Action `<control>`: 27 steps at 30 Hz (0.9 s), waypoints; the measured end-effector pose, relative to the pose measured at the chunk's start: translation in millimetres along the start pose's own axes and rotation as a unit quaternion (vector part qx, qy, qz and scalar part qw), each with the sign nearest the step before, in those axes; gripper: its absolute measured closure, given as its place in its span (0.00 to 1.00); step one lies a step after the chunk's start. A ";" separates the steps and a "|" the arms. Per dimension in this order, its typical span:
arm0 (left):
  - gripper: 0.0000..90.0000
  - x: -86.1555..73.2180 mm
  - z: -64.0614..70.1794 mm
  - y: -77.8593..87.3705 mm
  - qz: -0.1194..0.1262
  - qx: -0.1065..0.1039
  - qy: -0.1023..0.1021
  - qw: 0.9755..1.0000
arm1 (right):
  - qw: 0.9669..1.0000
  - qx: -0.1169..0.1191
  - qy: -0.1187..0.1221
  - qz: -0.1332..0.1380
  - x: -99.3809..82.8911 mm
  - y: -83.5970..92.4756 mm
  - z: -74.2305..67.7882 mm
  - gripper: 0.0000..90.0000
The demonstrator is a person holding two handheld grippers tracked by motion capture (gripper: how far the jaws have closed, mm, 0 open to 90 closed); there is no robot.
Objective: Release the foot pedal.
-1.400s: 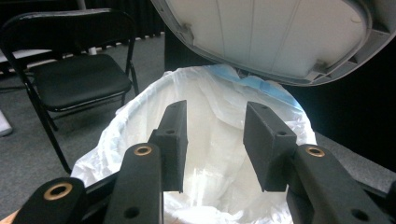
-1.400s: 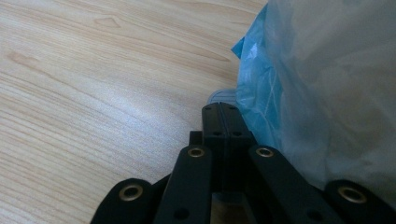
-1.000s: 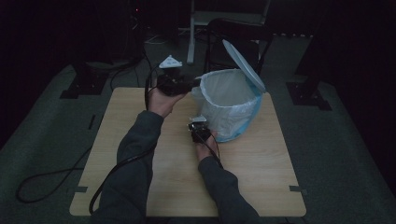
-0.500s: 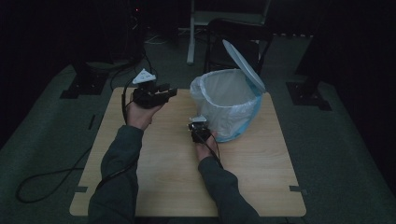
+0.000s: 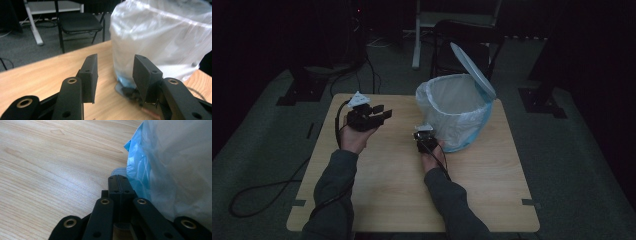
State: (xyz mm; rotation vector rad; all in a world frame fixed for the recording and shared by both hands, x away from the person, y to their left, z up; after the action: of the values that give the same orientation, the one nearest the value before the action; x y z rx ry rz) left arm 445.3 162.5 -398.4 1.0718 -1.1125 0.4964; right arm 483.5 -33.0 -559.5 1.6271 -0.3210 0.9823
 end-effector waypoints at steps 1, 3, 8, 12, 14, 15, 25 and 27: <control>0.63 -3.3 -0.9 0.2 -0.002 0.001 0.001 1.000 | 1.000 0.000 0.000 0.000 0.0 0.0 0.0 1.00; 0.62 -11.3 -3.1 0.9 -0.007 0.007 0.001 1.000 | 1.000 0.000 0.004 0.001 0.4 -0.1 0.6 1.00; 0.60 -33.2 -6.4 -0.1 -0.019 0.042 -0.011 0.999 | 1.000 -0.001 0.000 0.000 -0.1 -0.1 -0.3 1.00; 0.59 -54.7 -8.8 -4.0 -0.036 0.045 -0.001 0.998 | 1.000 0.007 -0.005 -0.001 0.1 0.3 0.5 1.00; 0.59 -63.0 -9.1 -5.7 -0.044 0.045 0.000 0.998 | 1.000 0.009 -0.009 -0.003 -0.2 0.9 0.5 1.00; 0.59 -67.2 -9.2 -6.4 -0.048 0.045 0.003 0.998 | 1.000 0.008 -0.011 -0.004 -0.2 1.1 0.3 1.00; 0.59 -87.4 -9.8 -10.7 -0.068 0.047 0.010 0.997 | 1.000 -0.013 0.023 0.001 1.2 2.8 -3.8 1.00; 0.59 -88.6 -9.5 -11.1 -0.069 0.046 0.010 0.996 | 1.000 -0.013 0.022 0.002 1.8 3.8 -4.0 1.00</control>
State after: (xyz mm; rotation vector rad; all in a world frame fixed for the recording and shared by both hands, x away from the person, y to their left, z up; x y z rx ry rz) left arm 422.4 181.1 -483.3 1.2133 -0.9970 0.4516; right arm 480.3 -30.0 -555.6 1.5794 -0.3068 1.0122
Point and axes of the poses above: each handheld gripper's, and its own axes: y roughly backward along the jaws, x roughly out of its top, z roughly to its right, the point moved 4 cm from there along -y, roughly forward along the jaws, and after that the axes turned 10 degrees about x, right-handed, at the moved point
